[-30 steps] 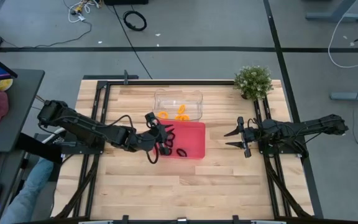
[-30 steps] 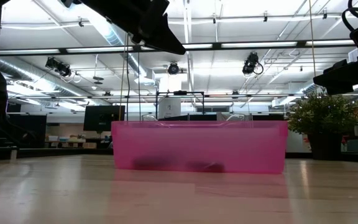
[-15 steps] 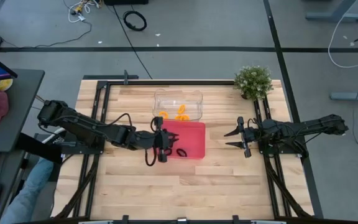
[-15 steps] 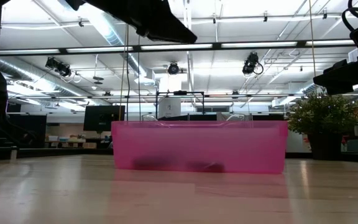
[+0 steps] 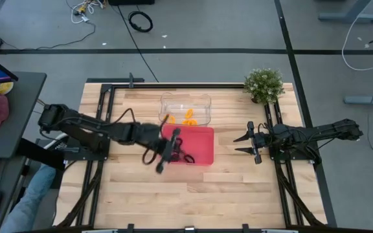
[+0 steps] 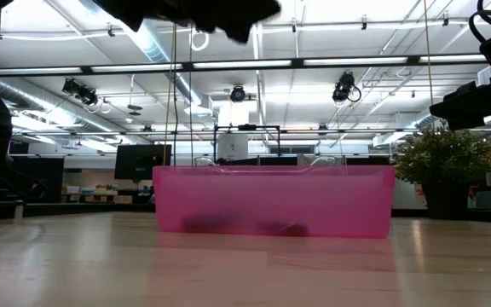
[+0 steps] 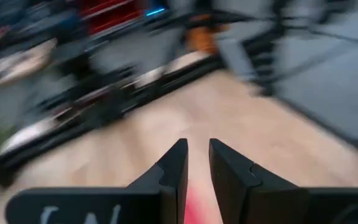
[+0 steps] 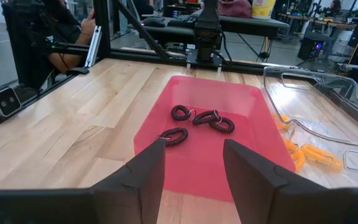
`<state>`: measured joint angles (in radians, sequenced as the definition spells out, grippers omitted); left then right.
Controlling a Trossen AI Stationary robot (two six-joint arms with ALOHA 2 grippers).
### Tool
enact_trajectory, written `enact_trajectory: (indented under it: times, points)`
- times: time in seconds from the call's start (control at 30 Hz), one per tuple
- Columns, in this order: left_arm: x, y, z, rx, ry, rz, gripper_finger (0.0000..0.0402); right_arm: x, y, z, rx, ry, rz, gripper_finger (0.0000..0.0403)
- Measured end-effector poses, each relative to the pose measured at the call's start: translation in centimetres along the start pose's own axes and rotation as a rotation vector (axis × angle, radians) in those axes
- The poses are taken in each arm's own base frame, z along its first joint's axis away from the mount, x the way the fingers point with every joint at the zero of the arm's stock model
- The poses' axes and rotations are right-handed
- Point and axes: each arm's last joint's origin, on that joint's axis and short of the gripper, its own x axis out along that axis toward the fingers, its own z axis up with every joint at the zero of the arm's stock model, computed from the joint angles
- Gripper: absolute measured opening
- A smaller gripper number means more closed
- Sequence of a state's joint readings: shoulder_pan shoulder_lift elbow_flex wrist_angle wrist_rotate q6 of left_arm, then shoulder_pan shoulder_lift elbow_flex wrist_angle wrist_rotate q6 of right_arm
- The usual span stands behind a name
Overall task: Sort spring keychains
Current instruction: Return to Home Position
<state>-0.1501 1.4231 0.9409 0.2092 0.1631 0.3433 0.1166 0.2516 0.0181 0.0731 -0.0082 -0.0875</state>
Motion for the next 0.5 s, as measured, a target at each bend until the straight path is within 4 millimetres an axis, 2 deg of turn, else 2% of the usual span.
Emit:
enact_trajectory:
  times: [0.17, 0.23, 0.33, 0.5]
  points:
    - [-0.6, 2.9, -0.8, -0.239, 0.054, 0.321, 0.0069, 0.0, 0.0, 0.0, 0.000, 0.000, 0.000, 0.0166]
    - [-0.8, 3.7, -0.9, -0.306, 0.045, 0.393, 0.0069, 0.0, 0.0, 0.0, 0.000, 0.000, 0.001, 0.0166]
    - [-1.0, 4.4, -0.9, -0.375, 0.027, 0.417, 0.0069, 0.0, 0.0, 0.0, 0.000, 0.000, 0.000, 0.0166]
    - [-1.0, 4.4, -0.8, -0.502, -0.013, 0.379, 0.0069, 0.0, 0.0, 0.0, 0.000, 0.000, 0.001, 0.0166]
